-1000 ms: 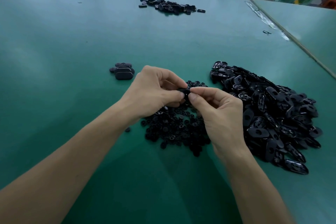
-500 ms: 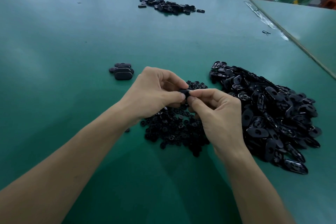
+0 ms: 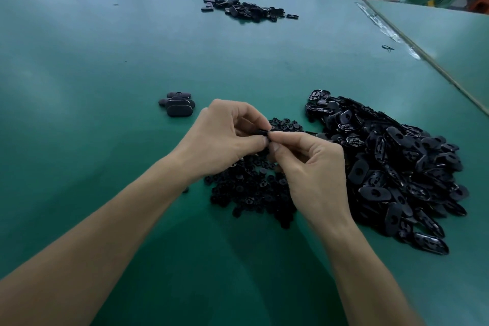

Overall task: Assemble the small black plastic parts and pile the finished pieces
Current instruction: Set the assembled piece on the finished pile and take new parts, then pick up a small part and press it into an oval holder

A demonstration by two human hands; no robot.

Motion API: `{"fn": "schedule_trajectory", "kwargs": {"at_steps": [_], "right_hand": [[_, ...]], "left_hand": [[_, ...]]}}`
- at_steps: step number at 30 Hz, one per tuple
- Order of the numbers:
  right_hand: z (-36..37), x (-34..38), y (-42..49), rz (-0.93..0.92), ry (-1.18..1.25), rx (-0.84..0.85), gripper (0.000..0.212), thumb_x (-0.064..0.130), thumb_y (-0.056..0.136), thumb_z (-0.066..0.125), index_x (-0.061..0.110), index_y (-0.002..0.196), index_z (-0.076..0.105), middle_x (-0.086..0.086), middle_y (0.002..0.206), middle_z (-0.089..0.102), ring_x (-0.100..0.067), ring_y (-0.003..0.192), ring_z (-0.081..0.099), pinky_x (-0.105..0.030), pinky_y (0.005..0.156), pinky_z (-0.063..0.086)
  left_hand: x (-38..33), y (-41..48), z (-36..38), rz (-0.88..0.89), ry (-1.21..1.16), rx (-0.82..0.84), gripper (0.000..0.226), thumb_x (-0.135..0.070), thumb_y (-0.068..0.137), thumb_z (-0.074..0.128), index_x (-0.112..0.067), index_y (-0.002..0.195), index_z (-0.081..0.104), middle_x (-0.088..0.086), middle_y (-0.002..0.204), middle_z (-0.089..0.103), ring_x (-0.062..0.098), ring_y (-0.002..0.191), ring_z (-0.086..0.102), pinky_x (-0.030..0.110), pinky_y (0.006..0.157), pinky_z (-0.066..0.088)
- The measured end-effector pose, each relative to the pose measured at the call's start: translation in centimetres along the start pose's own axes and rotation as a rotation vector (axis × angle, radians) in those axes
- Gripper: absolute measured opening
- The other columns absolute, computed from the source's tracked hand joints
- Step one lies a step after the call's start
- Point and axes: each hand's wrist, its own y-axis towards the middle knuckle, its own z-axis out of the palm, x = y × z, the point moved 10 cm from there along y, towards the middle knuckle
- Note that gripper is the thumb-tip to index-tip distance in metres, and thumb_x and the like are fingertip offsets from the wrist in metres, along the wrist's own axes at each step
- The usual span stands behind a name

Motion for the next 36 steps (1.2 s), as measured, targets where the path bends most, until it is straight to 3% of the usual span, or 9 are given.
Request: {"fn": "schedule_trajectory", "kwargs": {"at_steps": [4,10,15,20,24,28,36], "right_hand": [[0.4,-0.3,0.0,0.04,0.038,0.046,0.016,0.009,0.087,0.075,0.021,0.096,0.08,0.007,0.089,0.078,-0.011,0.089,0.074,-0.039,0.089,0.058],[-0.3,0.2,0.4,-0.015,-0.014,0.034,0.019,0.009,0.086,0.076,0.027,0.094,0.077,0.001,0.088,0.074,-0.015,0.077,0.068,-0.034,0.077,0.057],[0.0,-0.2,0.4,0.03,0.054,0.093,0.016,0.008,0.086,0.077,0.023,0.09,0.076,0.004,0.085,0.078,-0.014,0.083,0.074,-0.034,0.083,0.058],[0.0,-0.9,0.3,0.085,0.095,0.121,0.012,0.01,0.084,0.079,0.021,0.085,0.075,0.003,0.083,0.077,-0.01,0.079,0.072,-0.024,0.075,0.055],[0.0,-1.2,0.2,0.099,0.049,0.113,0.008,0.016,0.082,0.079,0.021,0.083,0.074,0.004,0.079,0.076,-0.009,0.074,0.07,-0.026,0.071,0.053],[-0.2,-1.3,0.3,0.115,0.033,0.089,0.009,0.014,0.082,0.079,0.022,0.081,0.074,0.005,0.077,0.076,-0.009,0.071,0.069,-0.028,0.07,0.053],[0.0,-1.0,0.2,0.131,0.081,0.098,0.004,0.024,0.076,0.079,0.024,0.079,0.076,0.003,0.078,0.076,-0.007,0.069,0.067,-0.024,0.066,0.049]], "left_hand": [[0.1,0.0,-0.1,0.011,-0.018,-0.005,0.014,-0.023,0.069,0.075,-0.025,0.083,0.074,0.004,0.08,0.076,0.024,0.074,0.073,0.05,0.08,0.061],[0.2,0.1,0.8,0.008,-0.098,0.106,0.022,0.003,0.085,0.073,-0.019,0.089,0.069,0.001,0.075,0.073,0.016,0.065,0.062,0.03,0.064,0.055],[0.4,0.1,0.9,-0.018,-0.141,0.141,0.02,0.005,0.084,0.074,-0.011,0.095,0.068,0.001,0.073,0.073,0.016,0.066,0.063,0.023,0.062,0.055],[0.3,0.1,0.4,-0.02,-0.114,0.136,0.019,0.002,0.081,0.079,-0.013,0.09,0.072,0.008,0.074,0.074,0.015,0.061,0.065,0.025,0.064,0.056],[0.1,0.0,0.3,-0.016,-0.086,0.117,0.019,0.002,0.078,0.081,-0.014,0.088,0.075,0.015,0.08,0.076,0.02,0.065,0.069,0.034,0.071,0.061],[0.0,-0.1,0.1,-0.008,-0.047,0.07,0.019,-0.001,0.076,0.084,-0.017,0.086,0.077,0.011,0.075,0.076,0.019,0.064,0.071,0.039,0.074,0.062],[0.0,-0.2,-0.4,-0.041,-0.112,0.047,0.021,0.005,0.073,0.083,-0.014,0.079,0.076,0.013,0.068,0.074,0.017,0.053,0.069,0.022,0.056,0.057]]}}
